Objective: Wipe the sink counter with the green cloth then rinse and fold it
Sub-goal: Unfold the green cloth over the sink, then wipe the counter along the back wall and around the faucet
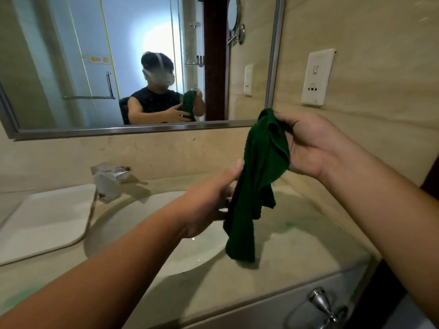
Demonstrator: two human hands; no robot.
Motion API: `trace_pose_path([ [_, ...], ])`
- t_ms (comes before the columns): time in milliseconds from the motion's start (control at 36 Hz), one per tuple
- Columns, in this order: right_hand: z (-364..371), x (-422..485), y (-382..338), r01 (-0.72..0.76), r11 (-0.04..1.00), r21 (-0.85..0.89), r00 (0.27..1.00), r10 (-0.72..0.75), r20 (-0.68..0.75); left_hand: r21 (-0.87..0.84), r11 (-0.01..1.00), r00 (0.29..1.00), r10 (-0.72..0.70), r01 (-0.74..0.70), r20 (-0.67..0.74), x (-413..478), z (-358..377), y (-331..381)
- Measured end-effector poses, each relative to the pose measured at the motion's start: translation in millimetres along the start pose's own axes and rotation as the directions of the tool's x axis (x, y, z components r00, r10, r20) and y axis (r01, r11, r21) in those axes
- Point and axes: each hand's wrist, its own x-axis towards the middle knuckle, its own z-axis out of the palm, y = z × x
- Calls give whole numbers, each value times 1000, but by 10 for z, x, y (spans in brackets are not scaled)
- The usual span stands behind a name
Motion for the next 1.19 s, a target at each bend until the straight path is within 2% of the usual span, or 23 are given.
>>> trace_pose_path([
  [83, -155, 89, -48, -32, 994, -102, 997, 26, -66, -23, 1000, 980, -17, 21, 198, 21, 85, -9],
  [139, -362, 179, -52, -30, 943, -331, 984, -31, -177, -146, 989, 975, 37, -5, 220, 55, 126, 33],
  [167, -491, 206, -45, -34, 847, -530, 973, -94, -212, -211, 977, 975, 60, -14, 212, 84, 134, 67],
  [222, -732, 198, 21, -97, 469, -878, 981, -106, -165, -320, 947, 980, 91, -31, 175, 159, 137, 150],
  [250, -825, 170, 77, -134, 311, -941, 989, -22, -148, -349, 936, 983, 97, -38, 153, 197, 144, 192],
  [278, -896, 146, 139, -158, 235, -959, 987, 59, -148, -363, 931, 986, 98, -44, 131, 244, 146, 224],
  [306, -958, 133, 202, -161, 238, -958, 986, 87, -144, -366, 929, 988, 100, -49, 122, 286, 166, 251],
  [333, -997, 123, 266, -143, 321, -936, 989, 73, -126, -371, 928, 988, 98, -47, 122, 328, 194, 265],
  [361, -1011, 103, 328, -96, 468, -879, 995, 39, -88, -382, 923, 986, 101, -44, 130, 373, 235, 266],
  [417, -1035, 83, 468, 11, 793, -609, 999, 11, 33, -427, 903, 983, 117, -45, 144, 466, 330, 244],
  [444, -1034, 59, 543, 20, 887, -462, 996, 23, 87, -457, 888, 982, 123, -43, 147, 507, 373, 226],
  [472, -1019, 18, 625, 20, 923, -385, 992, 28, 120, -485, 873, 981, 128, -42, 145, 553, 408, 200],
  [528, -1009, -18, 788, 62, 907, -416, 989, 2, 151, -516, 855, 981, 140, -54, 131, 628, 465, 156],
  [583, -1024, 12, 885, 105, 862, -497, 991, -52, 120, -488, 870, 983, 143, -71, 111, 673, 493, 111],
  [722, -1196, 114, 855, 33, 781, -624, 999, -14, 36, -318, 940, 990, 140, -123, 34, 754, 491, -72],
  [750, -1256, 131, 827, 19, 756, -655, 1000, -17, 9, -203, 968, 989, 147, -145, -7, 781, 467, -139],
  [806, -1409, 169, 742, -9, 732, -681, 993, -71, -90, 152, 978, 983, 157, -142, -97, 791, 411, -271],
  [861, -1595, 206, 612, -36, 696, -717, 972, -143, -187, 529, 848, 976, 146, -39, -161, 767, 334, -407],
  [917, -1756, 243, 463, -57, 585, -809, 949, -221, -226, 791, 610, 982, 115, 47, -147, 731, 266, -538],
  [1000, -1893, 299, 286, -121, 269, -955, 909, -356, -215, 942, 333, 994, 70, 53, -80, 694, 237, -769],
  [1056, -1940, 338, 290, -198, 22, -980, 898, -396, -190, 975, 219, 999, 17, 28, -33, 657, 234, -935],
  [1139, -1983, 401, 508, -315, -337, -887, 938, -256, -236, 994, 114, 999, -51, 5, 1, 598, 183, -1108],
  [1194, -2013, 425, 713, -318, -484, -815, 947, -201, -251, 995, 102, 997, -79, 20, -12, 566, 130, -1160],
])
